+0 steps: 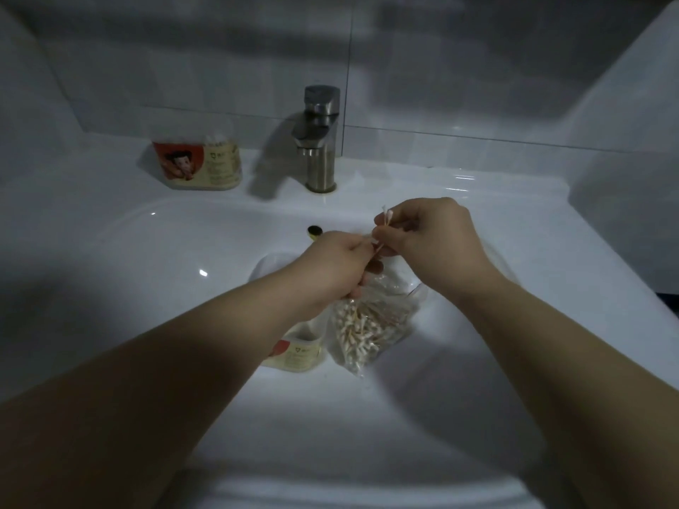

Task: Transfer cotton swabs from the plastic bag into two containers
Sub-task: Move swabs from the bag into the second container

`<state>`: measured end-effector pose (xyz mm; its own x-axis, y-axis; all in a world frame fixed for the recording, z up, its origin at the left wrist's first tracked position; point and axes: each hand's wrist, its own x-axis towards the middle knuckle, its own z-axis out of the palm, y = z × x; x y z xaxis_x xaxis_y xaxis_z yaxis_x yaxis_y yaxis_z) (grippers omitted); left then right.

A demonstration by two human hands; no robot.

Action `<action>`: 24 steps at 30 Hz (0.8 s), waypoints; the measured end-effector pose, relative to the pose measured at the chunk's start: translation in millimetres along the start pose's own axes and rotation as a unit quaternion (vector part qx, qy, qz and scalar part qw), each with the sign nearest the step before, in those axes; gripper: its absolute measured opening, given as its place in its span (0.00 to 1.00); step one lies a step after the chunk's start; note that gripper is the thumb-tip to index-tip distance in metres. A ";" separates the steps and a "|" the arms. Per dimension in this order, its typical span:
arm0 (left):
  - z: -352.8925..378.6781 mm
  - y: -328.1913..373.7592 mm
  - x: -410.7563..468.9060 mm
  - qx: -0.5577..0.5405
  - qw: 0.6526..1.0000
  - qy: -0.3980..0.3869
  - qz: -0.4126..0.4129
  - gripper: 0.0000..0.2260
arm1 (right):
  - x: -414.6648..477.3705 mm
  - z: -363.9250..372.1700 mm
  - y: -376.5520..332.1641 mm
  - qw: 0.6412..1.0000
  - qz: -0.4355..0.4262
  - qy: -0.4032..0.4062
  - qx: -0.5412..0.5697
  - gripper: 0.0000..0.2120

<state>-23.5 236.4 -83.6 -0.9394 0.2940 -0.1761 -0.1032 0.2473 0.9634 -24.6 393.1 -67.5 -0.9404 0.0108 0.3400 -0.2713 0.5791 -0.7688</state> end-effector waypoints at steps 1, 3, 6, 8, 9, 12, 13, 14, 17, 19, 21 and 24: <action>-0.2 -1.0 -0.1 0.034 0.999 0.000 0.008 0.16 | -0.7 1.5 -0.9 1.000 -0.004 -0.007 -0.006 0.05; -1.6 -0.3 0.4 0.095 0.995 0.011 0.032 0.18 | -0.1 1.9 -1.6 1.000 -0.002 -0.005 -0.003 0.05; -4.1 3.2 2.6 0.208 0.973 0.034 0.092 0.19 | 3.8 -0.8 -0.2 0.996 0.042 0.019 0.076 0.04; -4.4 3.7 3.2 0.244 0.962 0.037 0.119 0.19 | 5.2 -0.7 1.3 0.985 0.078 0.017 0.154 0.02; -4.7 2.3 3.6 0.251 0.960 0.035 0.123 0.19 | 5.7 0.8 2.8 0.981 0.088 0.013 0.170 0.03; -6.0 -2.5 4.4 0.282 0.952 0.038 0.113 0.18 | 8.1 3.2 8.7 0.982 0.107 0.021 0.153 0.03; -6.9 -3.5 4.3 0.291 0.950 0.042 0.107 0.18 | 9.8 2.1 10.4 0.982 0.114 0.031 0.151 0.04; -8.1 -3.9 4.4 0.294 0.949 0.046 0.103 0.19 | 11.7 0.4 12.1 0.980 0.120 0.040 0.154 0.04; -9.1 -0.4 2.6 0.271 0.956 0.041 0.102 0.21 | 13.7 -3.4 15.2 0.975 0.124 0.048 0.180 0.03; -7.0 3.6 -0.8 0.279 0.955 0.027 0.100 0.25 | 13.1 -3.7 16.2 0.975 0.118 0.040 0.183 0.03; -4.6 5.3 -3.0 0.292 0.951 0.023 0.099 0.29 | 12.2 -3.5 15.1 0.975 0.114 0.030 0.188 0.03; -6.4 4.1 -0.3 0.262 0.956 0.056 0.121 0.26 | 13.0 -5.2 13.4 0.975 0.113 0.033 0.187 0.03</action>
<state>-25.7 231.4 -78.3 -0.9471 0.3081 0.0895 0.2716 0.6216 0.7348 -39.4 405.3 -70.6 -0.9728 0.1632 0.1644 -0.1270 0.2176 -0.9677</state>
